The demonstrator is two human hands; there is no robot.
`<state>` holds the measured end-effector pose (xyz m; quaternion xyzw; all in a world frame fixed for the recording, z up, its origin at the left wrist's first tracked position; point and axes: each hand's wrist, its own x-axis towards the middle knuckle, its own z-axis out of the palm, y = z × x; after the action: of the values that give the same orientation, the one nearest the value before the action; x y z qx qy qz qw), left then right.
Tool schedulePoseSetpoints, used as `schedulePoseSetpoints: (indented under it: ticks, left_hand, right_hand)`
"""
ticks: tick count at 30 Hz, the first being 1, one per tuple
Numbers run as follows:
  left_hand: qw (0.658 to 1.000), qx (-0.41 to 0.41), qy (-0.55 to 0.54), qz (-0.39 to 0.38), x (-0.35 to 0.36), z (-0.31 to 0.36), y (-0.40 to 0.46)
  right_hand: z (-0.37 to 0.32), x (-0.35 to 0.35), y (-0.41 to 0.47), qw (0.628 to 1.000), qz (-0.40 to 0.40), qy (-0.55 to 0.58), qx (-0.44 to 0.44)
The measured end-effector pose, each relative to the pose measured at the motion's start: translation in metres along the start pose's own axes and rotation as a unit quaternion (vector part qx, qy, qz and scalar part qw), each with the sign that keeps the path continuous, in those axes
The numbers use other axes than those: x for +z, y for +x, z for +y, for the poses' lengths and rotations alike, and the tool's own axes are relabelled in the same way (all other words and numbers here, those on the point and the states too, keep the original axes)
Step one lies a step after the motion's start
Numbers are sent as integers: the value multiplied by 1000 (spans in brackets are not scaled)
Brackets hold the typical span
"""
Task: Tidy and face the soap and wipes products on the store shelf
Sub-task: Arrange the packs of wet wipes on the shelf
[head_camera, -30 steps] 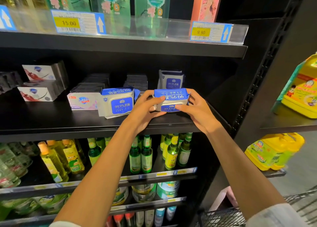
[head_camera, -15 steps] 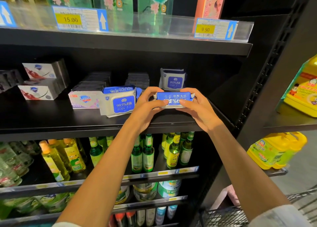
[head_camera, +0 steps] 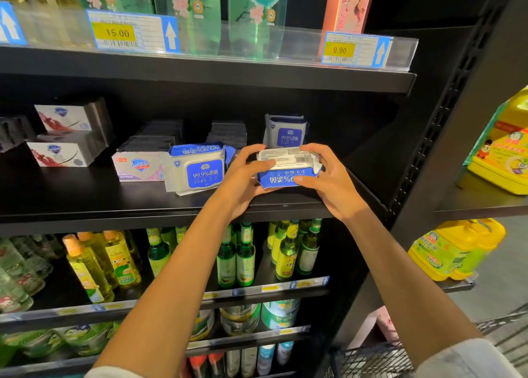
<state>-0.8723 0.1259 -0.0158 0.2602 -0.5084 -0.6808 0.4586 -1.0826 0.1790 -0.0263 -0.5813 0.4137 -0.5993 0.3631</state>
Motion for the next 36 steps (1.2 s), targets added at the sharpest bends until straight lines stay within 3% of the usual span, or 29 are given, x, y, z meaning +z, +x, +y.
schedulePoseSetpoints:
  ticks: [10,15,20,28,36]
  left_hand:
    - [998,62,11,9,-1,-4,0]
    - [996,83,22,-13,-3,-5,-2]
    - [995,82,32,-46,-3,-4,-3]
    - [999,25,29,6,0,-1,1]
    - [998,22,49,-33,-1,-2,0]
  right_hand:
    - [-4,2,6,996,-28,50,63]
    - [-11,7,7,990,30,82,115]
    - [-12,8,3,991,25,64,112]
    - [-10,3,3,993,29,63,98]
    - [-4,0,6,996,21,31,81]
